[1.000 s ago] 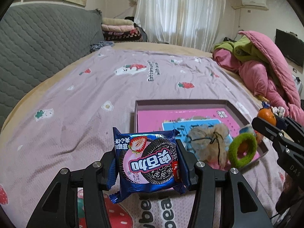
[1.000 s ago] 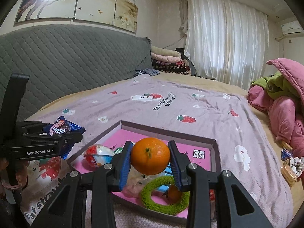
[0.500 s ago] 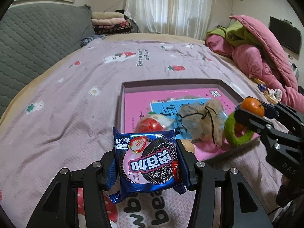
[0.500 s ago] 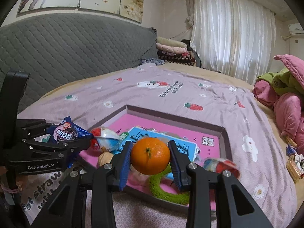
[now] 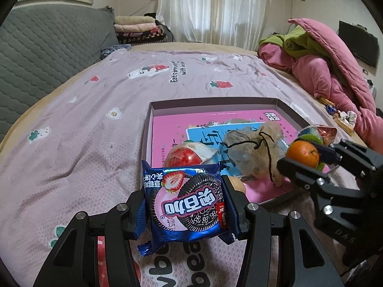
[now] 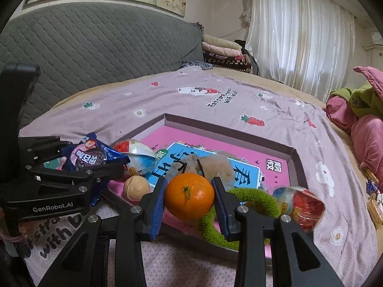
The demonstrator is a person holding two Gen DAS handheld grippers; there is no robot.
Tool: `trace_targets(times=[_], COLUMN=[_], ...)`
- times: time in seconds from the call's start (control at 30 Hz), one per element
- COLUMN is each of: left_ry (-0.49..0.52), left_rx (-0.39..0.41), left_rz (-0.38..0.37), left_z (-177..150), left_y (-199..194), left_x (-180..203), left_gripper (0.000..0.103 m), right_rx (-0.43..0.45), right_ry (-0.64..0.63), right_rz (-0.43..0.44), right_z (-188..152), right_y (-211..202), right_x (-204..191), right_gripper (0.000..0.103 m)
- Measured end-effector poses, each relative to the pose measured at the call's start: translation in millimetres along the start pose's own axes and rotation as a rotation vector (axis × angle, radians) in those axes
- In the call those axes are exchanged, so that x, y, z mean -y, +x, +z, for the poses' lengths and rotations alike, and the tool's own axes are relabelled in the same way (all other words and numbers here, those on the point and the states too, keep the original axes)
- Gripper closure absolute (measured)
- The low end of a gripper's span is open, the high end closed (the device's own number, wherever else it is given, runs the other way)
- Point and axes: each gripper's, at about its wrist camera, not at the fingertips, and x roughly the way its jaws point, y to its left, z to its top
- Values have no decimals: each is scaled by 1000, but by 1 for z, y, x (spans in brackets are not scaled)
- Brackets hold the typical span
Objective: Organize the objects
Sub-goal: 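Lift the cookie packet and orange and carry both over the grey tray, then lower the cookie packet and orange into the tray with both grippers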
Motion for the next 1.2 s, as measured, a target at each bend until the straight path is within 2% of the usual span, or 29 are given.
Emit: trace_targets(times=[0.5, 0.77, 1.2], left_ry=[-24, -47, -8], left_rx=[11, -5, -4], left_rz=[-16, -1, 40], left_z=[9, 15, 10], left_y=[15, 35, 40], left_x=[-2, -6, -1], left_gripper=[48, 48, 48], right_rx=[-17, -40, -56], right_ry=[-5, -8, -29], right_rz=[2, -3, 2], right_z=[-2, -3, -3], right_y=[10, 16, 27], right_x=[-4, -5, -10], right_gripper=[65, 65, 65])
